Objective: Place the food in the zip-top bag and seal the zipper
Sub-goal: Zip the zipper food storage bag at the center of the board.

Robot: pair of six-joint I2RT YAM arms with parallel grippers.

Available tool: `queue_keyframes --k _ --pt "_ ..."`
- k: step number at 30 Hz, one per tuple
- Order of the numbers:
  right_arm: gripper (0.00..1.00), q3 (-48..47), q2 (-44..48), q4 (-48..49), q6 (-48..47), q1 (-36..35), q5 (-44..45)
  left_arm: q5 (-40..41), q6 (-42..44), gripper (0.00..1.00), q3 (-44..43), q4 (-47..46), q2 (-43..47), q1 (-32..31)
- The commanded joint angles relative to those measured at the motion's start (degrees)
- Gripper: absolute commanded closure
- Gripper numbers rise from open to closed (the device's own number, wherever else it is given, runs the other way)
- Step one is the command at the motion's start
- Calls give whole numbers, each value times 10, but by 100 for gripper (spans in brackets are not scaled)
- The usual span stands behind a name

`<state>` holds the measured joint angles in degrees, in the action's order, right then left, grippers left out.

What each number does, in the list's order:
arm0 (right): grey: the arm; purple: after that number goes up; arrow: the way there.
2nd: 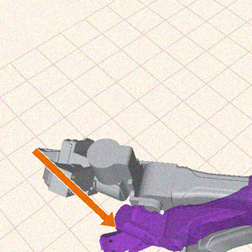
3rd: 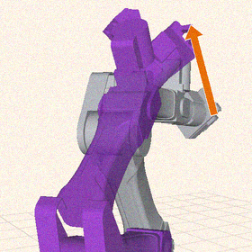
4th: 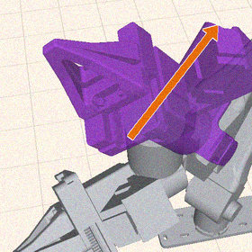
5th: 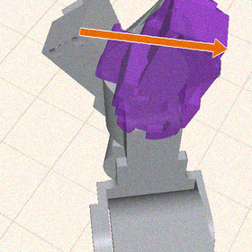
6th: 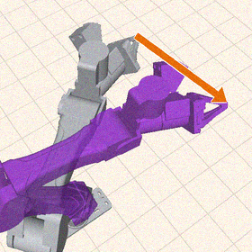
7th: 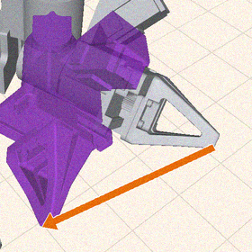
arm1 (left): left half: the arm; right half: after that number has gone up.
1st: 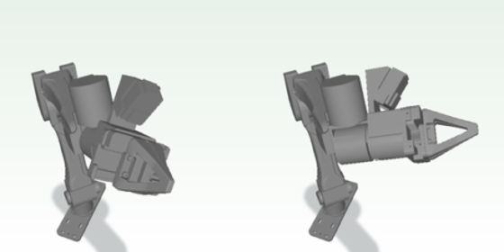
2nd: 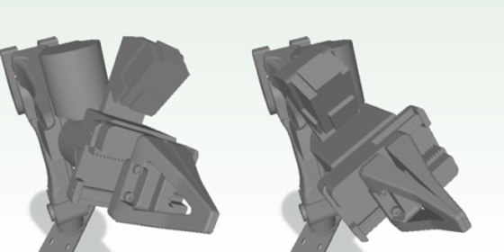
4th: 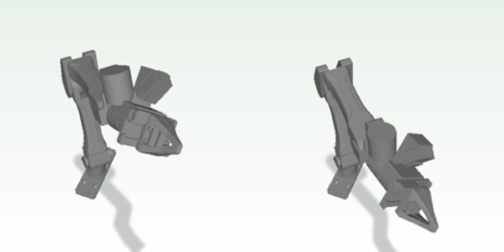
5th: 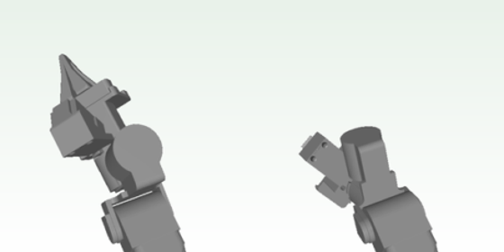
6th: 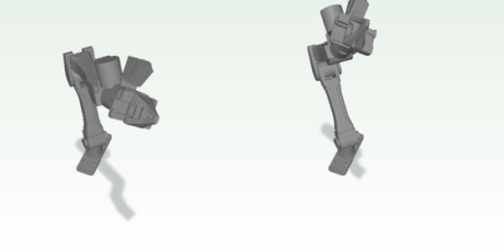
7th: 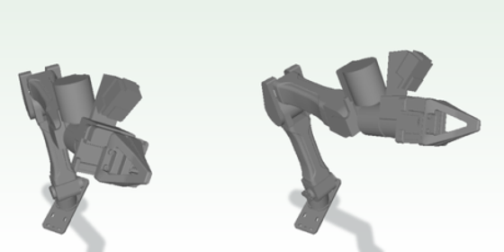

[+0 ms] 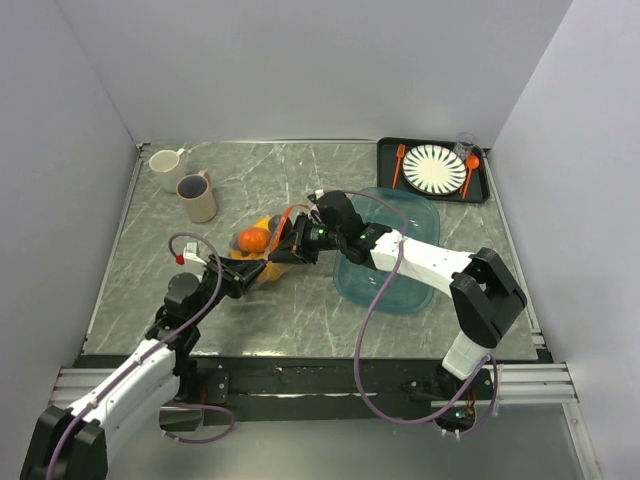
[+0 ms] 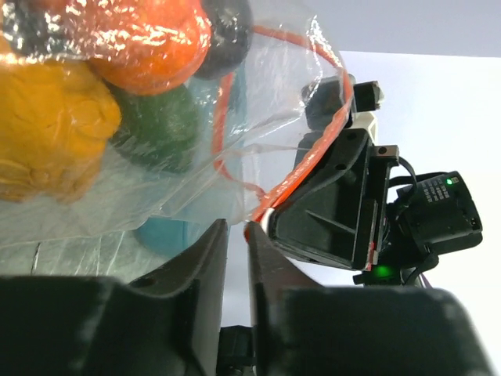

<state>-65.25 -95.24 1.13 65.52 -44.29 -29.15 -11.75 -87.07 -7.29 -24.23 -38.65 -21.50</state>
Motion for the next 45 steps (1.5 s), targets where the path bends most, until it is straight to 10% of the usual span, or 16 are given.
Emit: queue_keyframes --k 1,15,45 --pt "100 3 13 31 1 6 -3 -11 -8 81 -4 -63 -38 0" --pt "100 5 16 9 -14 6 -1 9 -12 75 -13 -86 -41 0" --pt "100 -14 21 1 0 10 27 -20 5 99 -13 -132 -71 0"
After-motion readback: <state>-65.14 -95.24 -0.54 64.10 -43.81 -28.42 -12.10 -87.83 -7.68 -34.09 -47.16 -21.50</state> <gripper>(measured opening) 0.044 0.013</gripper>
